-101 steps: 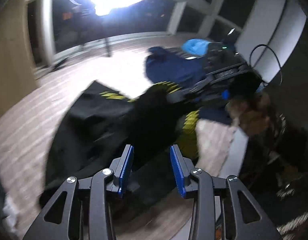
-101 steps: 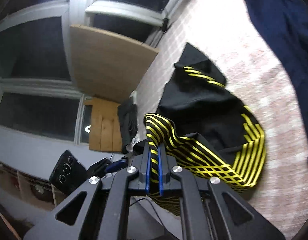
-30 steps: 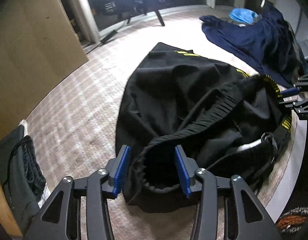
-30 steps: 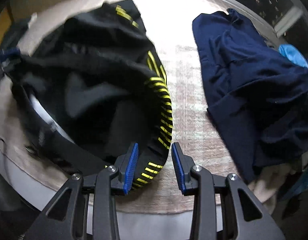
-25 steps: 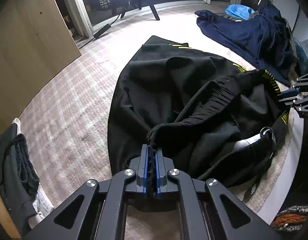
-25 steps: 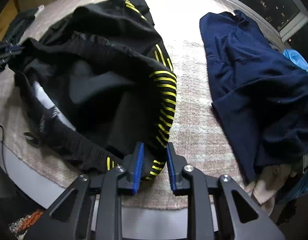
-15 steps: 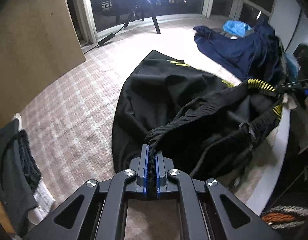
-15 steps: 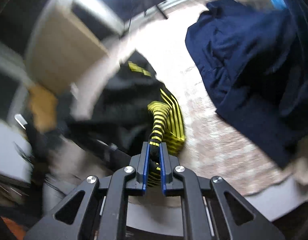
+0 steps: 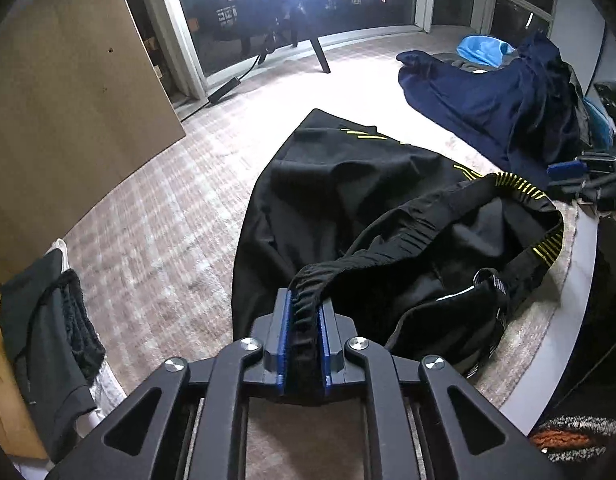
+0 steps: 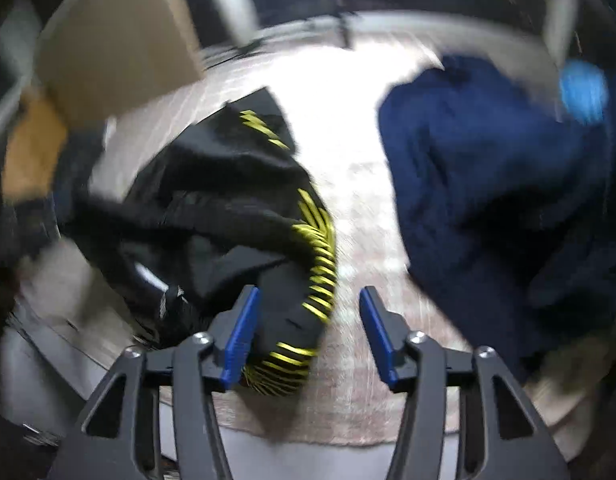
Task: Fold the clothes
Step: 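Grasp the pants waistband with the left gripper and pull it toward the right gripper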
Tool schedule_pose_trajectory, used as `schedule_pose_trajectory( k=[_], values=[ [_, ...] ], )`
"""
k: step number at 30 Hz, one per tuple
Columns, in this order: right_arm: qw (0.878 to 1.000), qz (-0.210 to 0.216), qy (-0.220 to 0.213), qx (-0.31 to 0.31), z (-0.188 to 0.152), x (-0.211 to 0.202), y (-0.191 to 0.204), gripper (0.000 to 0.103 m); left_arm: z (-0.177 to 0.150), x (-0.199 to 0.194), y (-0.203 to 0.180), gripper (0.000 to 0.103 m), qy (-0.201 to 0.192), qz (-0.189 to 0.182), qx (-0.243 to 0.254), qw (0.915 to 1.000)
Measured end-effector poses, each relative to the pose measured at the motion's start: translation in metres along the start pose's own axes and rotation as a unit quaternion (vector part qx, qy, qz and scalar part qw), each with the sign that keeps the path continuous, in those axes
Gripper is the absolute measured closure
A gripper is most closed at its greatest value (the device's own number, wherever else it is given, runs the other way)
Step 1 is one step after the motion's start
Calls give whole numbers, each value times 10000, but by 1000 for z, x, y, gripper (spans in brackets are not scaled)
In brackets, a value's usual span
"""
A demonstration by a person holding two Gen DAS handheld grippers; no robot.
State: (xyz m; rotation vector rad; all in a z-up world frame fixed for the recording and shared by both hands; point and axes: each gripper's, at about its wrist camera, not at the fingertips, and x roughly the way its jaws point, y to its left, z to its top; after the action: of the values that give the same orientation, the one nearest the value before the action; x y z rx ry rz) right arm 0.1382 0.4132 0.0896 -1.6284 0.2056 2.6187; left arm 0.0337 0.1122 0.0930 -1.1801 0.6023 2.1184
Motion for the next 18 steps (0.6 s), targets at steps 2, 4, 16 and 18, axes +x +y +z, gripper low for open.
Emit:
schedule_pose_trajectory(
  k=[2, 4, 16, 18],
  values=[
    [9962, -608, 229, -577, -2, 11, 11, 48, 3, 0, 1, 88, -15, 17, 23, 10000],
    [9899, -953, 539, -899, -8, 30, 14, 48, 8, 0, 2, 88, -43, 38, 69, 10000],
    [9923, -1035, 553, -403, -13, 23, -31, 63, 45, 50, -123, 73, -5, -555, 2627, 9633],
    [9933, -978, 537, -284, -13, 22, -37, 63, 46, 70, -145, 73, 39, -387, 3183, 9472]
  ],
)
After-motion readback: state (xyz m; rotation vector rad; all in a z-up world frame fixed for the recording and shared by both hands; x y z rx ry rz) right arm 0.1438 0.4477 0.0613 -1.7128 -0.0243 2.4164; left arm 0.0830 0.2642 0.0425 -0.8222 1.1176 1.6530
